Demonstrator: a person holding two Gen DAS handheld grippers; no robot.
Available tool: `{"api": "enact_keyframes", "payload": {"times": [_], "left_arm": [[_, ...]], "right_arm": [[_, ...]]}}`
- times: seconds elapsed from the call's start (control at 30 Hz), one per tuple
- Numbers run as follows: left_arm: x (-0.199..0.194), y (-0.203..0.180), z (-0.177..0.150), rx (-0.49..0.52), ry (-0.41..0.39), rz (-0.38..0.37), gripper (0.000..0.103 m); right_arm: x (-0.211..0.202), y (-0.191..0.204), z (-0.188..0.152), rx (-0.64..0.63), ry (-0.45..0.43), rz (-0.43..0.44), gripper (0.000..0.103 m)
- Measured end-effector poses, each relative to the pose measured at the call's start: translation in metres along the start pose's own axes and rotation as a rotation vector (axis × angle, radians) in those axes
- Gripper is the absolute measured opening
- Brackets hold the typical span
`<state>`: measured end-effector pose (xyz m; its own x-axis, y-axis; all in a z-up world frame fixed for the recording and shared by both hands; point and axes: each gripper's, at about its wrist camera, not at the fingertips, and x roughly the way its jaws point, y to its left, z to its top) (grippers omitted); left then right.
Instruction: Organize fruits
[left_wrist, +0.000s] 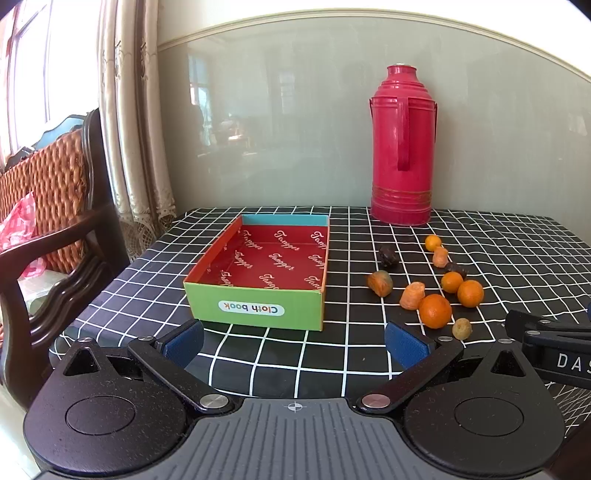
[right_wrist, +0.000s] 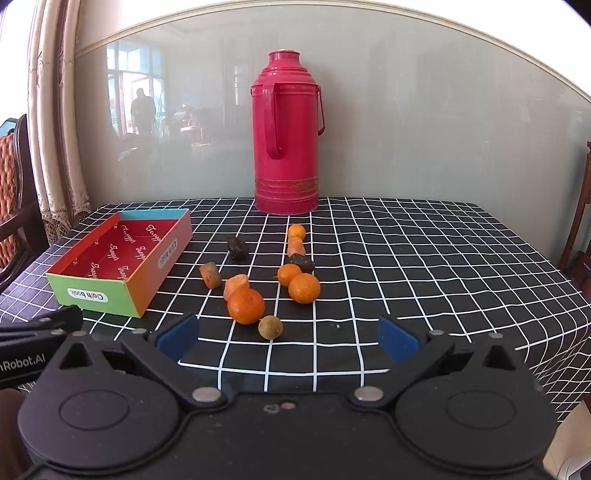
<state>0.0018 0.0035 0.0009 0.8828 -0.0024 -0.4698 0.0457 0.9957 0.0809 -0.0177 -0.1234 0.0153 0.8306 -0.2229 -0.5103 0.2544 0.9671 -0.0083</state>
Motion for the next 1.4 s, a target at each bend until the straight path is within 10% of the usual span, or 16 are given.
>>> {"api": "enact_keyframes", "payload": {"times": [1.4], "left_arm": [[0.0018,-0.0007,-0.0003,-0.002,-0.003,0.000,0.103]], "right_arm": [[0.0034,0.0007,-0.0008,-0.005,0.011,0.003,0.097]]}}
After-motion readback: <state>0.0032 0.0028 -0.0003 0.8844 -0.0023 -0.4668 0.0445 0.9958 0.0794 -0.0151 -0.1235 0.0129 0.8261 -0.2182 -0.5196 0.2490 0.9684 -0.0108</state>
